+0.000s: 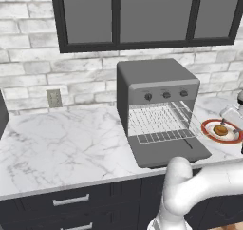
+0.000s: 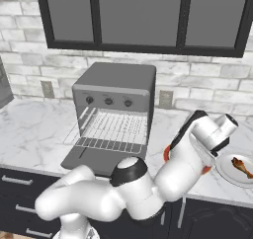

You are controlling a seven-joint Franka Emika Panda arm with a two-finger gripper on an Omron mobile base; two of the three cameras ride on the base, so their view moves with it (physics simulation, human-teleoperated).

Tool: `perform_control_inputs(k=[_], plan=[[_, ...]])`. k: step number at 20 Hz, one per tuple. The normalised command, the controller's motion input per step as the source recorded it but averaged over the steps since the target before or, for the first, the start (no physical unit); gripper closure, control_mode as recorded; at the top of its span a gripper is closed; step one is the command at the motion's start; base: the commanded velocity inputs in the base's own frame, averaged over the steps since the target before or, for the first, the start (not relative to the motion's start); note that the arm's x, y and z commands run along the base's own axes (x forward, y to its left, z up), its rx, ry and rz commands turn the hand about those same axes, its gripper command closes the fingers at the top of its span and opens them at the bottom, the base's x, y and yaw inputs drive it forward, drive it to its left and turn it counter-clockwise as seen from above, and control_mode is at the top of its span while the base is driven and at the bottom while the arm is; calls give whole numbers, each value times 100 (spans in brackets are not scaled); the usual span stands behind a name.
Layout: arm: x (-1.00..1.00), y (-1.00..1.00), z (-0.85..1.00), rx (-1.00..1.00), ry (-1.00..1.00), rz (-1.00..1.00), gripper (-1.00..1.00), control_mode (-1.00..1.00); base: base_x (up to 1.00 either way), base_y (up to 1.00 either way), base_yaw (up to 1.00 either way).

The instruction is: Open the toaster oven door. Place the bread on the top rack in the toaster oven and place the chicken drumstick on the bottom rack.

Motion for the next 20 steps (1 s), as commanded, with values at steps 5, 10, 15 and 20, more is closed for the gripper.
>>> perform_control_inputs(k=[5, 10, 15, 20], plan=[[32, -20, -49, 1, 1, -10, -100, -100, 0, 0, 0], [28, -8, -49, 0, 0, -10, -100, -100, 0, 0, 0], [15, -2, -47, 0, 0, -11, -100, -100, 0, 0, 0], [0, 6, -61, 0, 0, -9, 100, -100, 0, 0, 0]])
